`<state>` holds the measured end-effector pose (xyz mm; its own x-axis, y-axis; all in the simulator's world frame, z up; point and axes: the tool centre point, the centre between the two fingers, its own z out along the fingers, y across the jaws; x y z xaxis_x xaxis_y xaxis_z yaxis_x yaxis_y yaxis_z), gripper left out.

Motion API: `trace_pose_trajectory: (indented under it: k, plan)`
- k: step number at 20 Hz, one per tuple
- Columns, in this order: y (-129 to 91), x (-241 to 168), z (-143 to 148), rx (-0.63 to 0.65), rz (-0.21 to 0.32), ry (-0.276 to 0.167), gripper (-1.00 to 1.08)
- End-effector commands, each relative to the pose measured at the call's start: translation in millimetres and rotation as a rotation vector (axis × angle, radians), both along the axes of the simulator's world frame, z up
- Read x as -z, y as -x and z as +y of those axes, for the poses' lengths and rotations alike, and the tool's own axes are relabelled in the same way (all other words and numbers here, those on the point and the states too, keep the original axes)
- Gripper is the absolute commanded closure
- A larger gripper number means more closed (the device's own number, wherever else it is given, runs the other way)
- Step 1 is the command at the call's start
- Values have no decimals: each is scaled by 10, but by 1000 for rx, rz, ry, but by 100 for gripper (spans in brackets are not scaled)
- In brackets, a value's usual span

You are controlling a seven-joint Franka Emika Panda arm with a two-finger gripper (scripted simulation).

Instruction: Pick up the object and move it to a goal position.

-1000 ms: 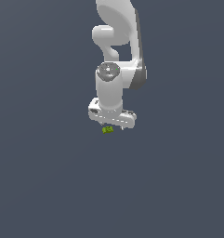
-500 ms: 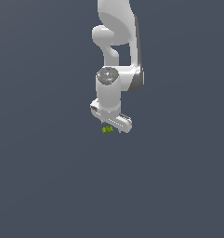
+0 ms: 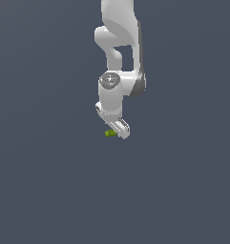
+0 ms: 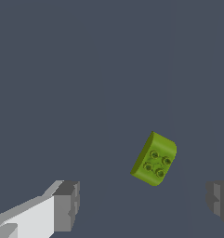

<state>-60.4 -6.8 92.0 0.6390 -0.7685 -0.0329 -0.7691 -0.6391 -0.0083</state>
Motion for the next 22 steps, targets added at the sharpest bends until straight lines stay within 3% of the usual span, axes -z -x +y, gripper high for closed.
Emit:
trace_pose_trajectory:
  k: [1, 12, 22]
  plan:
    - [45, 52, -20, 75, 0, 5, -92]
    - [225, 232, -108, 357, -4, 25, -92]
    - [295, 294, -146, 463, -7, 33, -92]
